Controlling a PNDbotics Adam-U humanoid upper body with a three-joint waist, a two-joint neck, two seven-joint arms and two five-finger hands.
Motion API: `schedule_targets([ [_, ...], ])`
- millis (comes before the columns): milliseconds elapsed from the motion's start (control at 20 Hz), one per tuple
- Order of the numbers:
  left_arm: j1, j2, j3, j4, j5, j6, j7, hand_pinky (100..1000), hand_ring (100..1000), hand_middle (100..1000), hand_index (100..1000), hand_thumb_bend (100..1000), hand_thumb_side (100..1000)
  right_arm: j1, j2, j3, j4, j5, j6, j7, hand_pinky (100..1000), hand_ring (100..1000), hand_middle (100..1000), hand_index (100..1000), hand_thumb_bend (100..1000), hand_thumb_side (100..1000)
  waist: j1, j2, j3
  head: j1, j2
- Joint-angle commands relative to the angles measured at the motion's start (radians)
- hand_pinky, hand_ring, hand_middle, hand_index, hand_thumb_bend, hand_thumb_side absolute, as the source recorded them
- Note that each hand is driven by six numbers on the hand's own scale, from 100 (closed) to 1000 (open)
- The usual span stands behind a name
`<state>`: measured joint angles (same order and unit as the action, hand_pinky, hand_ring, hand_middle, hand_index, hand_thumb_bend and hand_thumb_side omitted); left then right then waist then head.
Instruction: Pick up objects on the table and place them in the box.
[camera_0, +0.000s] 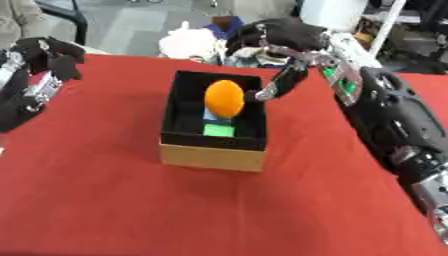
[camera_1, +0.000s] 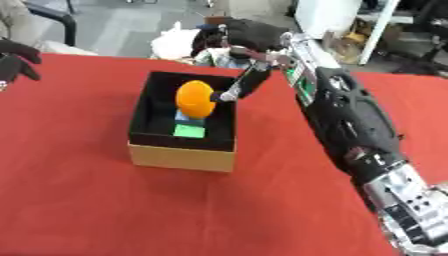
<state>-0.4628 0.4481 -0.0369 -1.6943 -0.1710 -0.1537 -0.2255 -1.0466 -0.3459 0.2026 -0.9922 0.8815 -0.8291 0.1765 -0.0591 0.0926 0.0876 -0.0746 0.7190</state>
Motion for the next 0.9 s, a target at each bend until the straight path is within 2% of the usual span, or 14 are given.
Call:
schedule_targets([
  [50, -0.004, 0.021, 0.019, -0.010, 0.000, 0.001, 0.013, 628, 545, 601, 736, 292, 824, -0.002, -0.075, -0.021, -0.086, -0.098, 0.037, 0.003, 752, 781, 760, 803, 434, 334, 0.004, -0.012, -0.003, 0.007, -0.009],
  [350, 0.021, 0.020, 0.035, -0.005, 0.003, 0.010, 0.039, 627, 544, 599, 734, 274, 847, 0.116, -0.168, -0.065, -0.224, -0.326, 0.140, -0.019, 727, 757, 736, 792, 297, 272, 0.005, -0.008, -0.016, 0.024, -0.012],
  [550, 0.036, 0.019, 0.044, 0.000, 0.008, 0.016, 0.059, 625, 544, 597, 731, 265, 860, 0.232, -0.212, -0.101, -0.316, -0.480, 0.218, -0.047, 715, 752, 731, 796, 169, 283, 0.009, -0.005, -0.024, 0.034, -0.013],
  [750, 0.051, 0.016, 0.049, 0.004, 0.013, 0.019, 0.074, 622, 541, 593, 722, 258, 865, 0.346, -0.235, -0.159, -0.397, -0.563, 0.287, -0.076, 706, 744, 718, 791, 100, 244, 0.016, -0.003, -0.040, 0.040, -0.011],
  [900, 0.065, 0.011, 0.054, 0.007, 0.022, 0.021, 0.086, 620, 538, 591, 725, 239, 893, 0.429, -0.231, -0.207, -0.445, -0.600, 0.331, -0.101, 700, 737, 707, 790, 100, 272, 0.020, -0.002, -0.053, 0.044, -0.008],
])
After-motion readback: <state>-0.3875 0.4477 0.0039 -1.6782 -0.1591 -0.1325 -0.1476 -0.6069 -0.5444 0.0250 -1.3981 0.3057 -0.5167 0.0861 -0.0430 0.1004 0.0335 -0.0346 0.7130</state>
